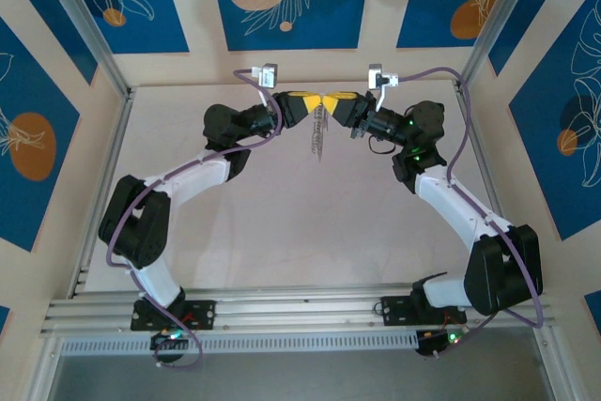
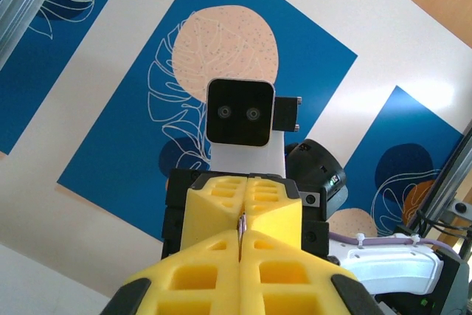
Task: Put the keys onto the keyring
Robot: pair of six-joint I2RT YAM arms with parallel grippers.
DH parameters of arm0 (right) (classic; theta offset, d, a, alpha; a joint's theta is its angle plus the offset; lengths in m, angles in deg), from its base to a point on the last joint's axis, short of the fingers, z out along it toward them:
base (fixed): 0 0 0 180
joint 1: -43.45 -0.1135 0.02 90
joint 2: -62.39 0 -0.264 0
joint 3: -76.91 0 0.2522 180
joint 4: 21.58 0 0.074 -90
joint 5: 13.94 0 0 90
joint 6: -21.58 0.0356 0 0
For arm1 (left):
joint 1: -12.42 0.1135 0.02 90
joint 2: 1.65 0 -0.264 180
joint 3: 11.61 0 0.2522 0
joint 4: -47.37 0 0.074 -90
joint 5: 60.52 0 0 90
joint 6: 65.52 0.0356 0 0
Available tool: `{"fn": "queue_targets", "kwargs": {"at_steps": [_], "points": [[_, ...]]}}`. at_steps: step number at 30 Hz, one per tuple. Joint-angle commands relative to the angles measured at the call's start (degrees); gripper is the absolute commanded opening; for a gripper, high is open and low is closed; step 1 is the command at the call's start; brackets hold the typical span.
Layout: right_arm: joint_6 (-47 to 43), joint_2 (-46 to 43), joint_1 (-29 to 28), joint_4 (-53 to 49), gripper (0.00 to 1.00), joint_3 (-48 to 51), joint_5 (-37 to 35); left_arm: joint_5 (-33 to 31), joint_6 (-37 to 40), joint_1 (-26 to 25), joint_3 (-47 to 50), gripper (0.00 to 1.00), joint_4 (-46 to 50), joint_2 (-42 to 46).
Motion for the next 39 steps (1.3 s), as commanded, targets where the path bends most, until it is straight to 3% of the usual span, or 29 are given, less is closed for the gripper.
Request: {"fn": "queue_targets", "kwargs": {"at_steps": [1,4,6,9,16,24,32,39], "points": [[-0.7,-0.2,-0.2,-0.6,0.0,1.1,0.7,-0.8,0.7,-0.5,-0.6,0.0,-2.9,0.2],[-0.5,-0.1,0.7,-0.8,0.0,0.8,1.2,-0.2,1.0,-0.4,-1.0,0.02,-2.1,0.2],[-0.9,0.0,1.4,-1.8,0.0,0.2,2.0,0.5,1.5,-0.1,-1.3,0.18,-1.4,0.4],[-1.6,0.2,3.1,-4.1,0.0,-1.3,4.1,1.1,2.3,0.7,-1.3,0.32,0.0,1.2],[-7.2,2.2,5.8,-15.4,0.0,-8.6,12.0,5.7,10.9,2.9,-3.7,0.44,13.0,3.8],[-13.7,7.5,6.9,-27.0,0.0,-17.3,21.4,11.3,25.7,5.7,-9.5,0.49,34.1,4.6],[-17.5,11.5,7.6,-34.1,0.0,-22.7,27.9,18.7,29.7,8.6,-16.3,0.49,43.2,1.7],[-19.5,12.2,7.6,-37.3,0.0,-23.8,29.5,19.6,35.6,8.8,-19.6,0.49,52.8,0.6]]}}
